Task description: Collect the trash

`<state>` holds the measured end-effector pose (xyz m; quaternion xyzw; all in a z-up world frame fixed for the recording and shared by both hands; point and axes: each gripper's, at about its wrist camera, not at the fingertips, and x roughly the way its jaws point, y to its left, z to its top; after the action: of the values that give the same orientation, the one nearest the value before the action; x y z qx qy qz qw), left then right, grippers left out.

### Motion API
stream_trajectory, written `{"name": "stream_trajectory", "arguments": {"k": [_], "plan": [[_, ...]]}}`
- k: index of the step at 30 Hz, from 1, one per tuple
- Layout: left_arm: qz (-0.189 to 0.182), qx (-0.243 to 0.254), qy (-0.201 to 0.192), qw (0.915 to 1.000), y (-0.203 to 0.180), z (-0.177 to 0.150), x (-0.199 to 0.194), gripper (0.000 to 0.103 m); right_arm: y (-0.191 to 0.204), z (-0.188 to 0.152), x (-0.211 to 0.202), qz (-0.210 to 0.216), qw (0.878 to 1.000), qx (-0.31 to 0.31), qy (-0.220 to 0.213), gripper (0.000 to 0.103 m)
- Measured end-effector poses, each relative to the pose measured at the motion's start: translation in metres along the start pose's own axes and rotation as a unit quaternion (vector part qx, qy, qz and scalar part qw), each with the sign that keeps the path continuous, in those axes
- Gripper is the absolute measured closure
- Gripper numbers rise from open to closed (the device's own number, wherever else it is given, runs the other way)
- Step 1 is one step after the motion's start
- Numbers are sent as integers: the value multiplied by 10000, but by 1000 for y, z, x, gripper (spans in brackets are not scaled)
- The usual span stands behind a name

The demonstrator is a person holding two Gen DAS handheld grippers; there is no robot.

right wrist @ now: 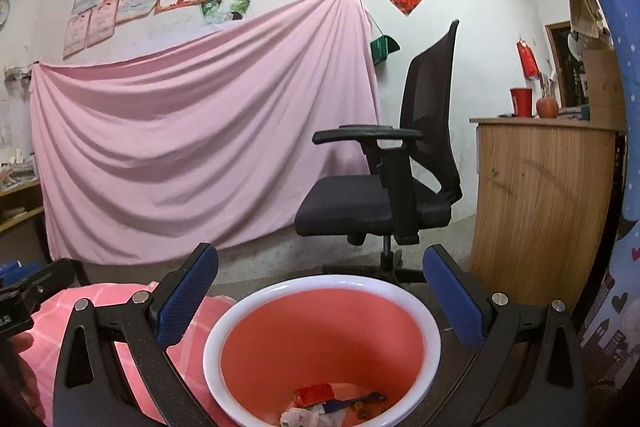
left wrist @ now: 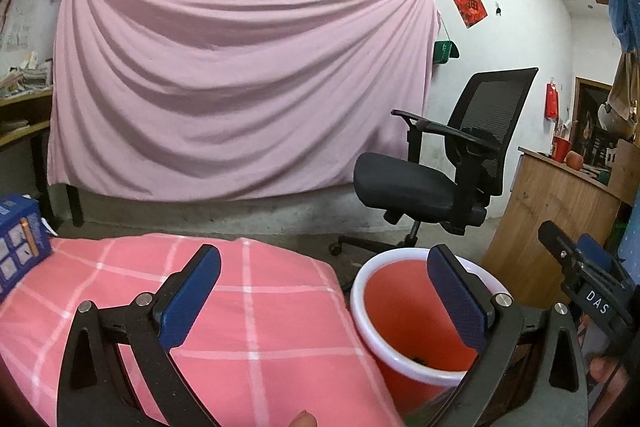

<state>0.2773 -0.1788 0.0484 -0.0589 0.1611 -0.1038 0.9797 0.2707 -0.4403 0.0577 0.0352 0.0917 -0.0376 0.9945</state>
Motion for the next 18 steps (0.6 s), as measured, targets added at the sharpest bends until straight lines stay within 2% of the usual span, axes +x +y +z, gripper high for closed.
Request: {"name": "stream_trajectory", "arguments": {"k": [12, 18], "plan": [[212, 96, -249, 9994, 16, -8, -49, 2, 26, -6, -42, 179, 9996, -135, -151, 0], [184, 85, -305, 9993, 20, -19, -73, 2, 32, -19, -70, 181, 9998, -45, -104, 0]]}}
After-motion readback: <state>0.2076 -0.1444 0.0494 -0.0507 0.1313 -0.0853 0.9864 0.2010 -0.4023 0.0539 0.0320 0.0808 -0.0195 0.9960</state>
